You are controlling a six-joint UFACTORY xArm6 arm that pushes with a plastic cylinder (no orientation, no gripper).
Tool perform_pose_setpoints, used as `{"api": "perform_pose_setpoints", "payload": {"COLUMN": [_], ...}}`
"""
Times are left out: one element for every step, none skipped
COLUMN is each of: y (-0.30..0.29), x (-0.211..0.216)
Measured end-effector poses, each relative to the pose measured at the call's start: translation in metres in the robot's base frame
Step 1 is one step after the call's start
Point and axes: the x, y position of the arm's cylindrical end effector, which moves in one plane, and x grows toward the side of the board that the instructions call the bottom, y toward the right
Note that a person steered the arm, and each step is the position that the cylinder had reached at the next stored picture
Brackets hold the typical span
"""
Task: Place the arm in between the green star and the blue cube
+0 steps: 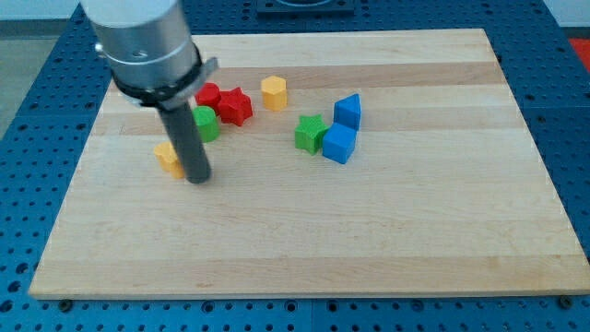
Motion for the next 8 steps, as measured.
{"api": "perform_pose_setpoints", "payload": {"y": [0.048,0.057,0.058,0.075,0.090,0.104,0.128,0.146], "x": [0.002,-0.051,-0.063,-0.069,-0.014,0.002,-0.009,-0.039]}}
